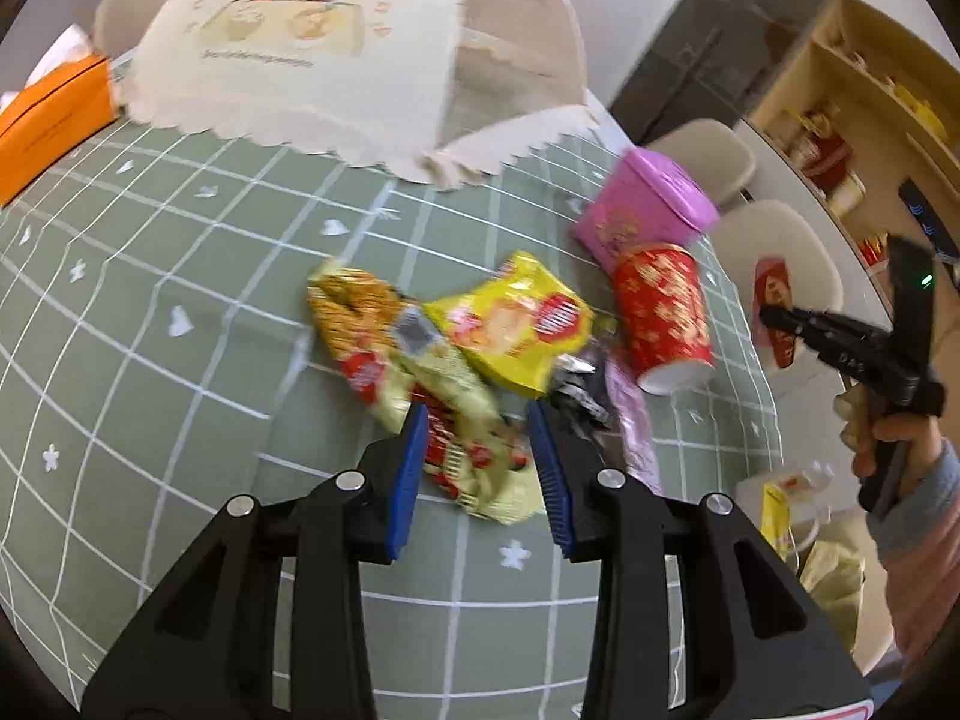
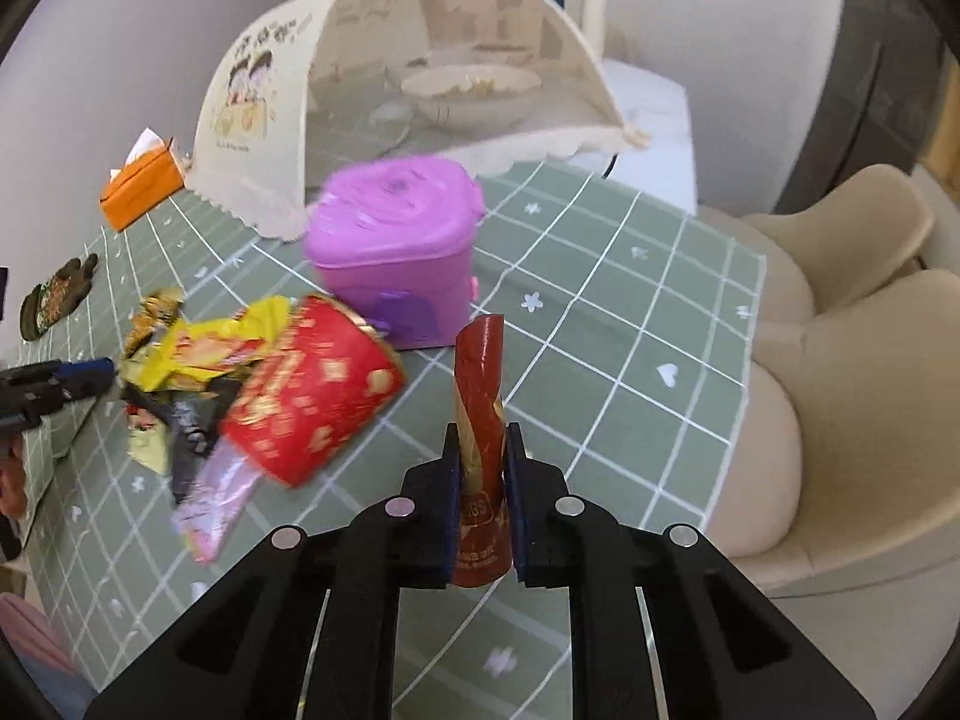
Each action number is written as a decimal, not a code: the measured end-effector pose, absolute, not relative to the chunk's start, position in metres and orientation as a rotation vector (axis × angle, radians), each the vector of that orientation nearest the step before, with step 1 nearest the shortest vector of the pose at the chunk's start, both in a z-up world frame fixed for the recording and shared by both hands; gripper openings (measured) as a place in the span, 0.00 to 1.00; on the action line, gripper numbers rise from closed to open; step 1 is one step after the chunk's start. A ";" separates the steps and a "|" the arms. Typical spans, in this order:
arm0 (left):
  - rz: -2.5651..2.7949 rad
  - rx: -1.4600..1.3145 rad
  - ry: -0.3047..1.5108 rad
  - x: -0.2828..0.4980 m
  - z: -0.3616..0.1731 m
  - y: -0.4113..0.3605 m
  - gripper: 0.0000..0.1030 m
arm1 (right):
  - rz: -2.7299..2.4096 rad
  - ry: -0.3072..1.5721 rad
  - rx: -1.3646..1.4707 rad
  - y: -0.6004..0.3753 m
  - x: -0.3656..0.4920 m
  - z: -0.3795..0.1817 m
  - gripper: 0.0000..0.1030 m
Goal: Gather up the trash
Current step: 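Grasp the gold barcode wrapper with the left tool while the right tool holds the red packet, then carry both packets to the yellow trash bag and open both tools inside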
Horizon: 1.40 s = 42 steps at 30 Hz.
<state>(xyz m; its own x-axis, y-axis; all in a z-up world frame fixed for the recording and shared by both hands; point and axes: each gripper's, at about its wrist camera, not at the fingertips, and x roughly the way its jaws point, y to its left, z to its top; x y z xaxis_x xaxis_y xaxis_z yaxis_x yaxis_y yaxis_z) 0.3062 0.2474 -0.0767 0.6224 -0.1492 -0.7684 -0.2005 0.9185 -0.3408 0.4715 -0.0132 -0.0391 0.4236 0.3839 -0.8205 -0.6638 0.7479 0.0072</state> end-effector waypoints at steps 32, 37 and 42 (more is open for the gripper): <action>0.244 -0.463 0.903 0.313 -0.086 0.269 0.11 | 0.486 0.875 -0.049 -0.063 0.302 -0.015 0.14; 0.199 -0.392 0.853 0.284 -0.052 0.266 0.11 | 0.484 0.858 -0.029 -0.065 0.292 -0.012 0.14; 0.153 -0.320 0.807 0.259 -0.019 0.255 0.11 | 0.486 0.832 -0.017 -0.063 0.282 -0.005 0.14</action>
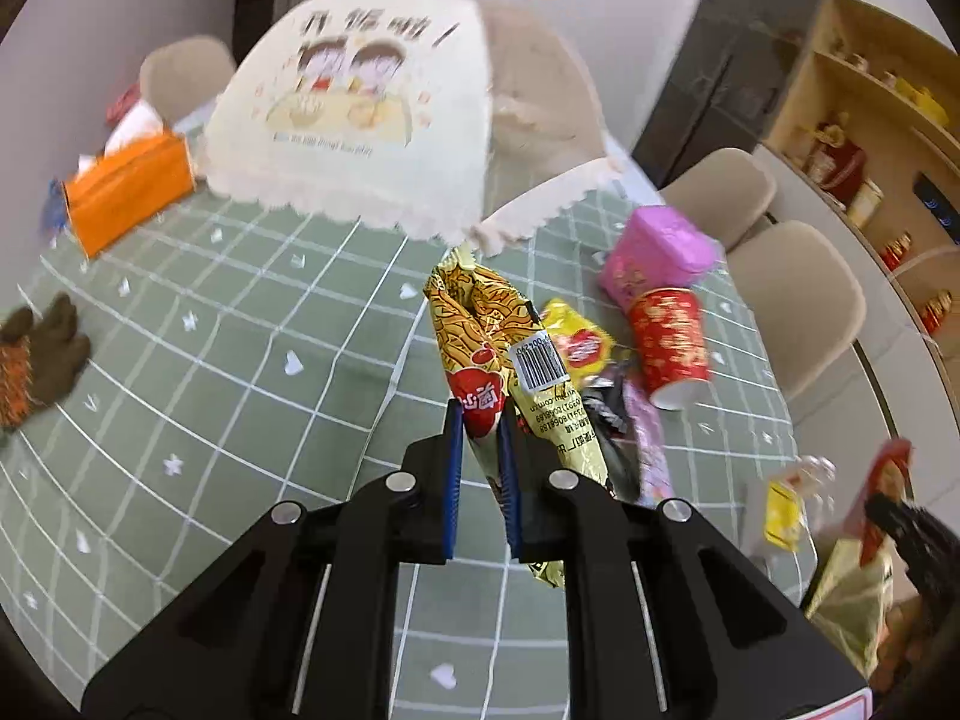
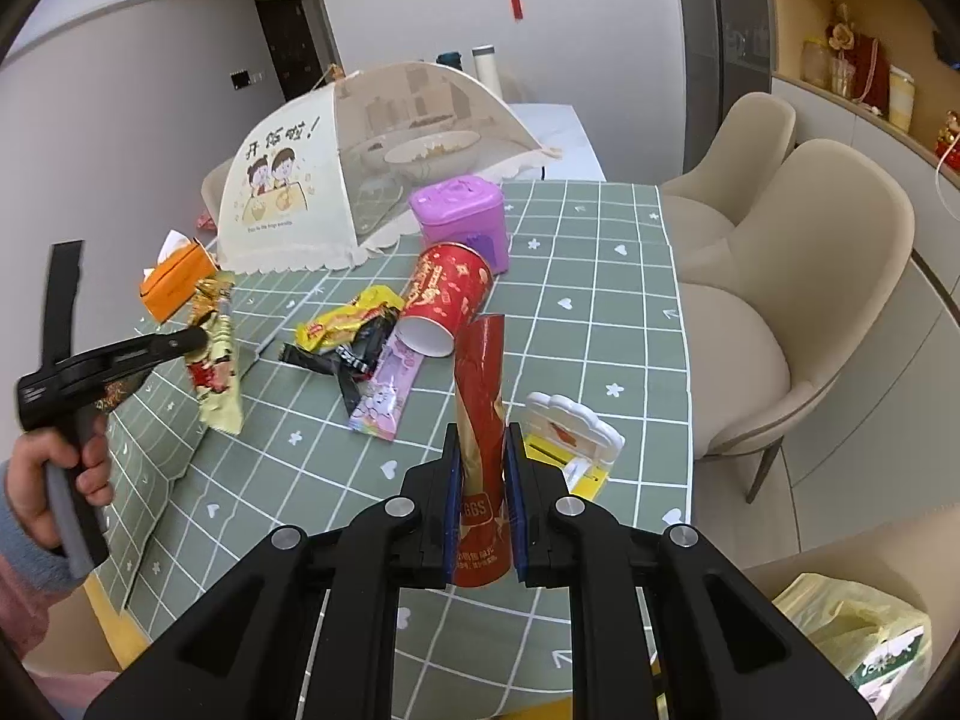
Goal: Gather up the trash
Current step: 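Carry both packets to the yellow trash bag and open both tools inside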
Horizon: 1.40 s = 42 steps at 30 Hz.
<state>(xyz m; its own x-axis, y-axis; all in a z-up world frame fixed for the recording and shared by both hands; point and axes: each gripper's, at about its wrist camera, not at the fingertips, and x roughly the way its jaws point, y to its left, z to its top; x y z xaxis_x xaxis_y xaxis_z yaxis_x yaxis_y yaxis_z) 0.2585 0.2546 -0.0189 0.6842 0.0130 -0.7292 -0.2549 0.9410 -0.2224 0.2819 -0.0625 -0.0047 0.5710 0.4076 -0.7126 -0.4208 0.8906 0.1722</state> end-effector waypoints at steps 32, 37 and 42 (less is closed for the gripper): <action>-0.266 -0.109 0.792 0.207 0.045 0.064 0.11 | 0.246 0.754 0.049 -0.181 0.193 0.040 0.14; -0.297 -0.082 0.789 0.201 0.047 0.059 0.11 | 0.206 0.742 0.035 -0.176 0.179 0.051 0.14; -0.353 -0.103 0.797 0.206 0.048 0.064 0.11 | 0.149 0.745 0.008 -0.165 0.166 0.061 0.14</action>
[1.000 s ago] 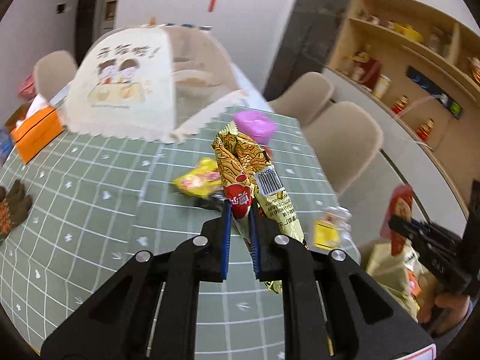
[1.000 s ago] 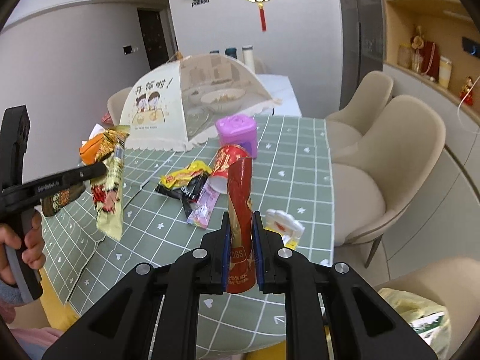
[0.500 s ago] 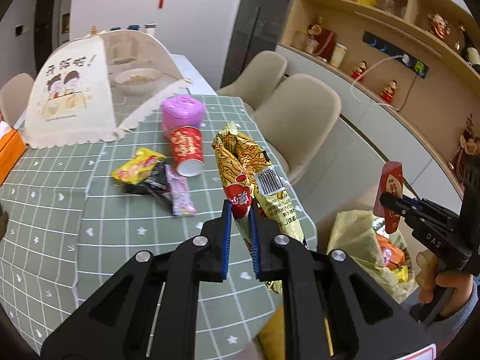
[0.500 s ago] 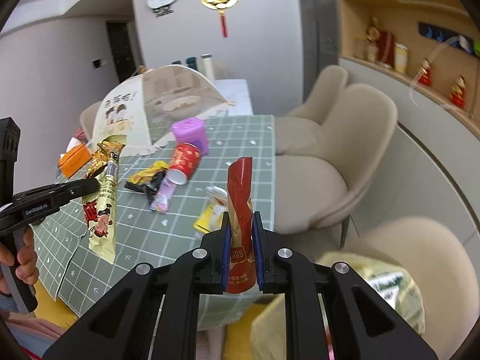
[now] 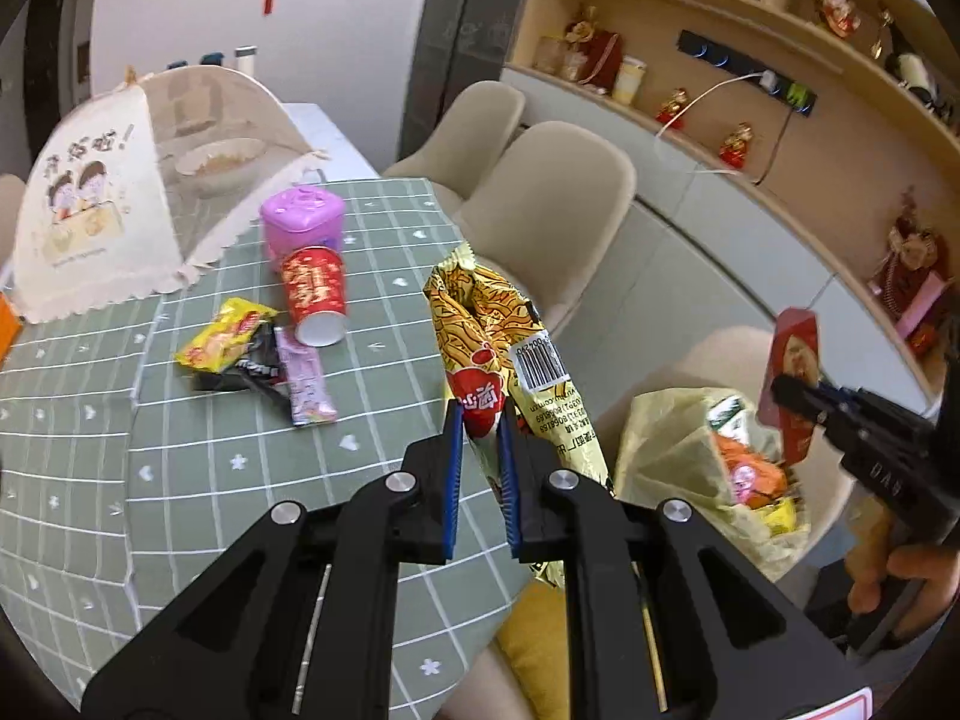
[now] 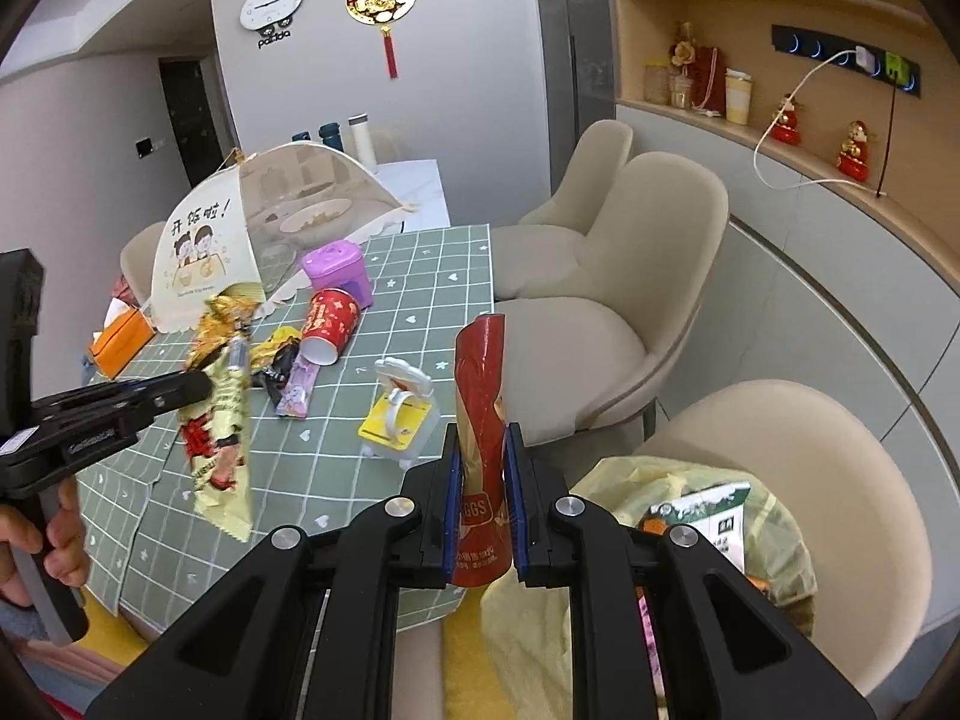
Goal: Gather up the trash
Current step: 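Carry both packets to the yellow trash bag and open both tools inside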
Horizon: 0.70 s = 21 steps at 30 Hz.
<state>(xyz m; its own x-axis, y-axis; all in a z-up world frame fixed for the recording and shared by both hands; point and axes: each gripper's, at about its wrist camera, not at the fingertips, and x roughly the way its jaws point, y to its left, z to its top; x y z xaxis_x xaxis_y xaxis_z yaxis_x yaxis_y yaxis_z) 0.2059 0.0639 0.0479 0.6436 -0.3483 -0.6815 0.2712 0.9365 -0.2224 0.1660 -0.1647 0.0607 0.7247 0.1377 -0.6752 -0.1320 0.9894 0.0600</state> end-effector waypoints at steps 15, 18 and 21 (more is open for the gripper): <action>-0.667 -0.151 0.786 0.188 0.043 -0.054 0.11 | 0.060 0.744 -0.007 -0.256 0.120 0.070 0.14; -0.688 -0.171 0.811 0.185 0.022 -0.104 0.11 | 0.084 0.750 -0.008 -0.290 0.111 0.062 0.14; -0.652 -0.177 0.862 0.179 -0.002 -0.145 0.11 | 0.134 0.771 -0.018 -0.320 0.108 0.051 0.14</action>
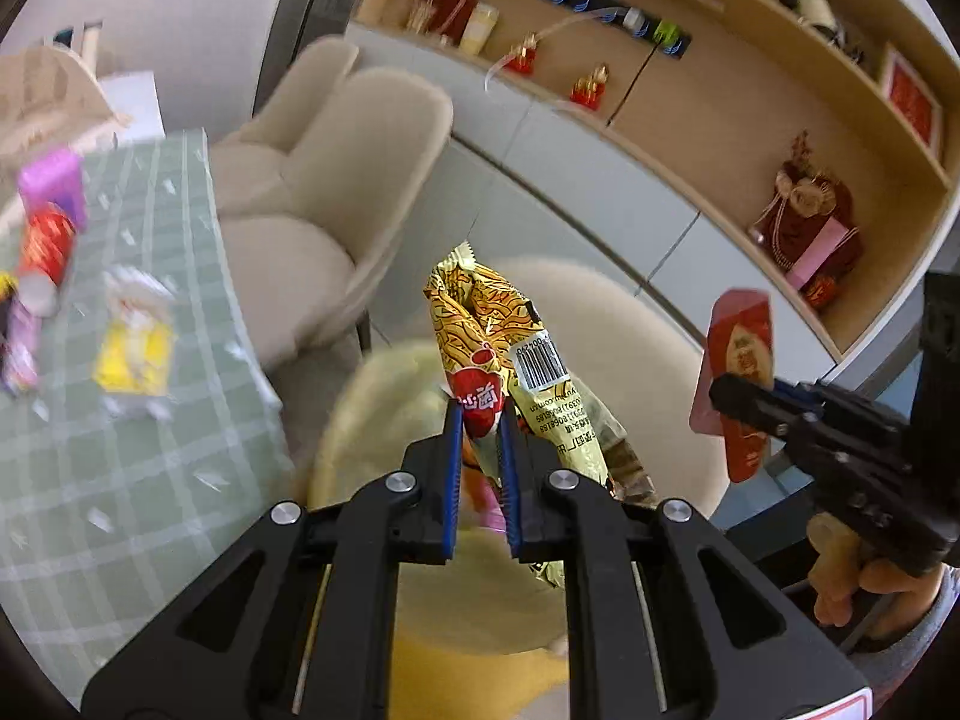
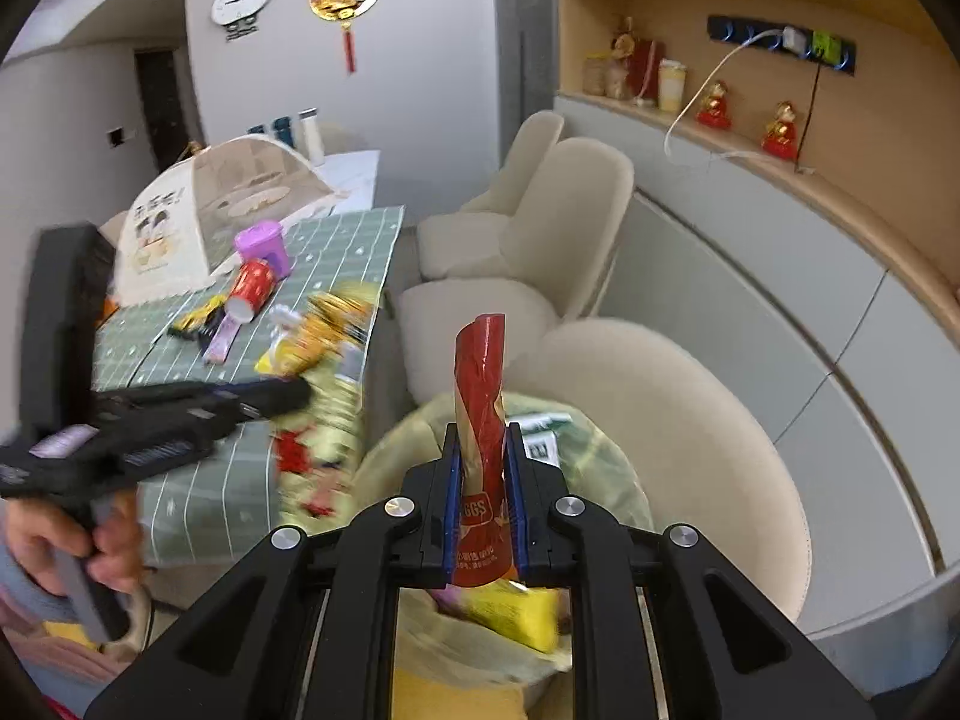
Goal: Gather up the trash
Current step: 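Carry both packets to the yellow trash bag and open both tools inside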
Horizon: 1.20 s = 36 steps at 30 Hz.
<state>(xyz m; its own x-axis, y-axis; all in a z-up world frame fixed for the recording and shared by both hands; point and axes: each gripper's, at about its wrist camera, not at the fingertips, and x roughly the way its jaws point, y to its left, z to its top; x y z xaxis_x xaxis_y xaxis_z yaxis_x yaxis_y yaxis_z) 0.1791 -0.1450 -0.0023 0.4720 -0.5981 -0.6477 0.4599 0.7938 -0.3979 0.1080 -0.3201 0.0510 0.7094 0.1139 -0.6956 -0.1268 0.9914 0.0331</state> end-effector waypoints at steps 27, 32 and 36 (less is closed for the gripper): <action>-0.232 -0.061 0.867 0.155 0.012 -0.100 0.27 | 0.377 0.845 0.039 -0.297 0.149 -0.025 0.14; -0.146 -0.104 0.869 0.149 0.011 -0.049 0.27 | 0.331 1.016 0.012 -0.294 0.170 -0.076 0.14; -0.086 -0.138 0.882 0.141 0.003 -0.015 0.27 | 0.352 1.096 0.012 -0.293 0.173 -0.094 0.14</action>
